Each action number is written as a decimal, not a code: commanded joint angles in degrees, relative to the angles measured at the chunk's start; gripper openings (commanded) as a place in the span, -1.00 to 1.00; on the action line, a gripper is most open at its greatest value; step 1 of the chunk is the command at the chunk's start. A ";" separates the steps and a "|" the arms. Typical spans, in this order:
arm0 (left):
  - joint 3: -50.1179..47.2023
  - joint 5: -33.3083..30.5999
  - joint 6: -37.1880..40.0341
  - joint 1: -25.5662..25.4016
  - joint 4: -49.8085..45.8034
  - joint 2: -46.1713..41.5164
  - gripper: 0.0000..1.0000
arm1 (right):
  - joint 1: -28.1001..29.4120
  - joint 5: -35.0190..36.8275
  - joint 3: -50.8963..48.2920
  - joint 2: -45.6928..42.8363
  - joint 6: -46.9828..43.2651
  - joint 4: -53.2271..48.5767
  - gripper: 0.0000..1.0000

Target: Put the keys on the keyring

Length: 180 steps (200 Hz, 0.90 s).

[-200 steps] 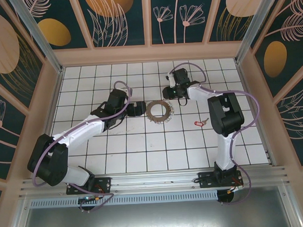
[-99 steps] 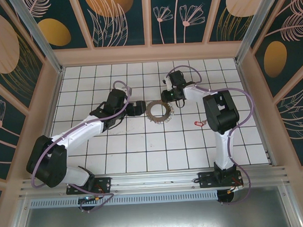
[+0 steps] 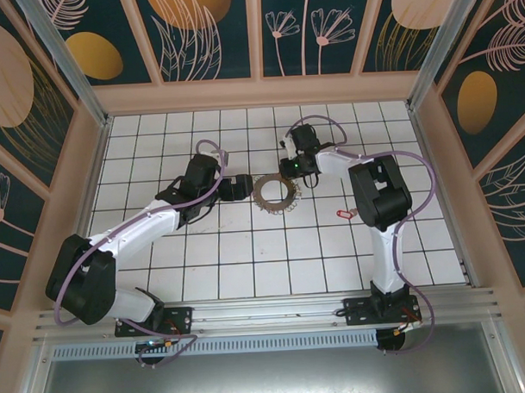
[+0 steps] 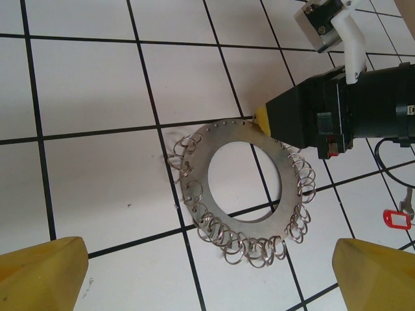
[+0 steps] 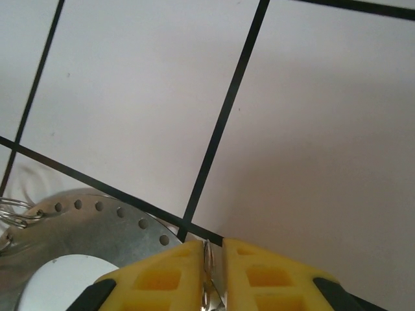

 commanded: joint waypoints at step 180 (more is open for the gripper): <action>-2.24 9.72 10.35 -0.30 3.14 -15.78 0.49 | 0.93 -29.09 -19.72 -29.36 -8.65 16.57 -1.00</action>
